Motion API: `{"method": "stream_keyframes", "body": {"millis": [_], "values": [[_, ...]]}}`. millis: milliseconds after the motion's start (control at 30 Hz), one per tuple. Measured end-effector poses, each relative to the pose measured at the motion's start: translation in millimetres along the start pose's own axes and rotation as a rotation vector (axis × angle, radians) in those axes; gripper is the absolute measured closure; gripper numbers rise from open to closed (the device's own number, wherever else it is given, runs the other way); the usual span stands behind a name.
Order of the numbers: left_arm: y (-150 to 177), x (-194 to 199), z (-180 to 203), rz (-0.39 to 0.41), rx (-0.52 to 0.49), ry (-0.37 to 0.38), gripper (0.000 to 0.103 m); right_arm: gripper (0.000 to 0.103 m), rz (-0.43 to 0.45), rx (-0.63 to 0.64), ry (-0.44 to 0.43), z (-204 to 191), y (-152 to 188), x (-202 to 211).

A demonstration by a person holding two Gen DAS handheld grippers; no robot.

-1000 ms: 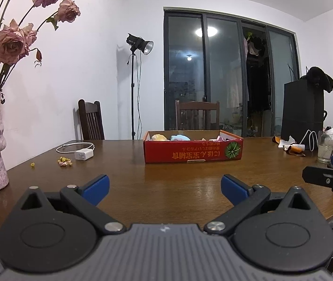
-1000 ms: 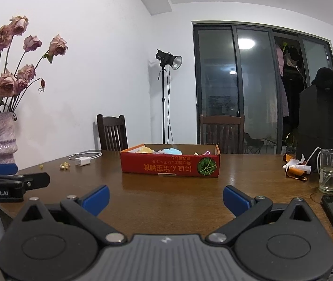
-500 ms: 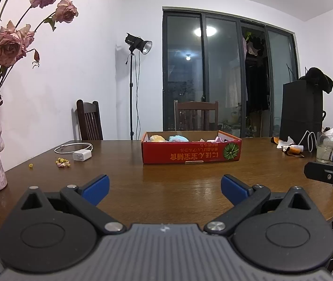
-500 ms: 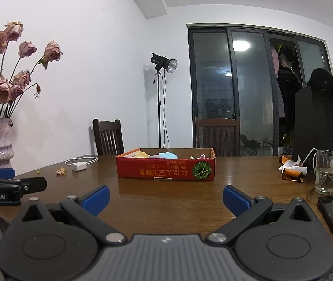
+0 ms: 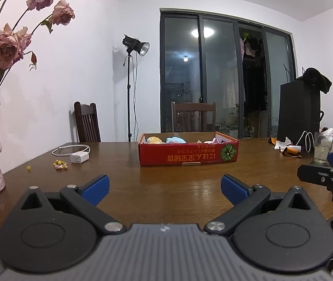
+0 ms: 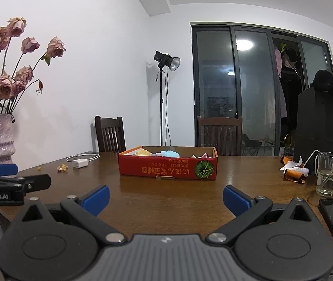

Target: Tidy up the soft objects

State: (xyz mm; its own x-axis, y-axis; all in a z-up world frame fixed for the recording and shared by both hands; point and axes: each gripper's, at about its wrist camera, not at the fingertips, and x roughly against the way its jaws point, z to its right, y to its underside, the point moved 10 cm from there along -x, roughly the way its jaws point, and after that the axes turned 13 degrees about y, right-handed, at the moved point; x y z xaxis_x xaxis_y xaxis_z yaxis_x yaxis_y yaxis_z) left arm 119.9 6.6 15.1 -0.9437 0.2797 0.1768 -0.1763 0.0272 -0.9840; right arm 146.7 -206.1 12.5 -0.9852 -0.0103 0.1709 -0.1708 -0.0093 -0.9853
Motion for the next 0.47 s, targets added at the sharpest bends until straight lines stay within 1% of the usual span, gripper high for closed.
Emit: {"method": "stream_keyframes", "body": {"millis": [200, 300, 467], "values": [[2.0, 0.2, -0.9, 0.015, 0.006, 0.014, 0.000, 0.000, 0.023, 0.015, 0.007, -1.4, -2.0, 3.8], [2.8, 0.0, -0.5, 0.010, 0.024, 0.039, 0.000, 0.000, 0.025, 0.017, 0.004, -0.9, -2.9, 4.3], [5.6, 0.1, -3.8, 0.008, 0.039, 0.032, 0.000, 0.000, 0.022, 0.025, -0.003, -3.4, -0.8, 4.1]]}}
